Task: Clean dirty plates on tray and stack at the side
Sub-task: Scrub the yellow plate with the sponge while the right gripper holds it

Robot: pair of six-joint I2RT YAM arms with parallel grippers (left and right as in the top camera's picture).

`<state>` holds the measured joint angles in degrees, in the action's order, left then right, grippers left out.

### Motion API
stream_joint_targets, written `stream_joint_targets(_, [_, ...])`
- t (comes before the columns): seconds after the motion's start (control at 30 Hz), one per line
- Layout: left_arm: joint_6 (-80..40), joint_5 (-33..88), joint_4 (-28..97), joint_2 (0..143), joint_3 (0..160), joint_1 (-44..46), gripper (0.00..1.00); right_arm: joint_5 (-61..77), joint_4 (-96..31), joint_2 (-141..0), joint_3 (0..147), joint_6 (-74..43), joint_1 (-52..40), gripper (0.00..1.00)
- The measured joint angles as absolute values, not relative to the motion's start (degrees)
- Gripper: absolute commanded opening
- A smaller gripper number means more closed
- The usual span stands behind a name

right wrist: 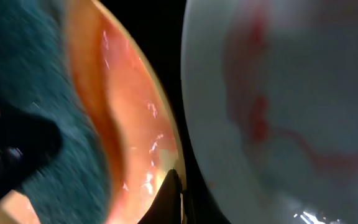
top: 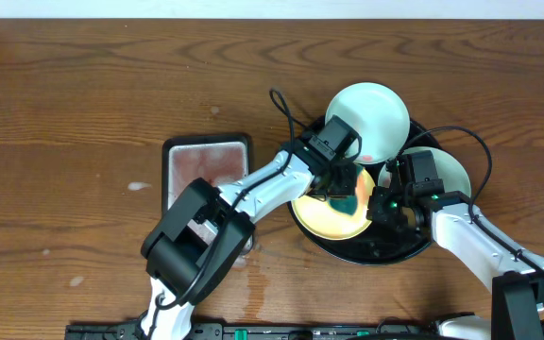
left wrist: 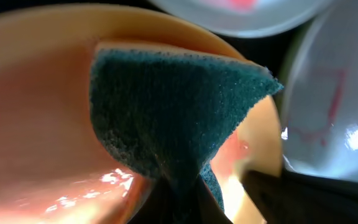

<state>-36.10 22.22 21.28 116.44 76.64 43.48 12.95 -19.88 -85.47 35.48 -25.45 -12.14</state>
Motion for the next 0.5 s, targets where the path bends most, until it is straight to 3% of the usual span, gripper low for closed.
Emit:
stream_joint_targets(0.3, [-35.8, 27.8, 24.5, 116.7, 76.9, 45.1, 0.07, 12.4, -19.9, -85.5, 35.6, -25.0, -12.1, 0.01])
stream_joint_targets(0.5, [-35.5, 21.9, 33.5, 116.5, 79.0, 44.8, 0.08, 12.4, -19.9, -85.5, 35.6, -25.0, -12.1, 0.01])
